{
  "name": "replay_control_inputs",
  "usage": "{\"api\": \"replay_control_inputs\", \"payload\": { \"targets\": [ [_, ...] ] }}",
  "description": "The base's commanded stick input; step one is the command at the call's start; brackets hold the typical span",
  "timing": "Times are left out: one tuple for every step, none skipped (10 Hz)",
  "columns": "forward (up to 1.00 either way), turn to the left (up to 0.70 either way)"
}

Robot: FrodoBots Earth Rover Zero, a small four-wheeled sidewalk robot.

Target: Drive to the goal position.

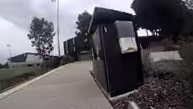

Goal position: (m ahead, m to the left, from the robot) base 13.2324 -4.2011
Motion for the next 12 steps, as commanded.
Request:
{"api": "replay_control_inputs", "payload": {
  "targets": [
    [0.98, 0.39],
    [0.98, 0.39],
    [0.97, 0.39],
    [0.96, 0.38],
    [0.96, 0.38],
    [0.96, 0.38],
    [0.96, 0.38],
    [0.96, 0.38],
    [0.97, 0.39],
    [0.98, 0.15],
    [0.98, 0.0],
    [0.97, 0.0]
  ]
}}
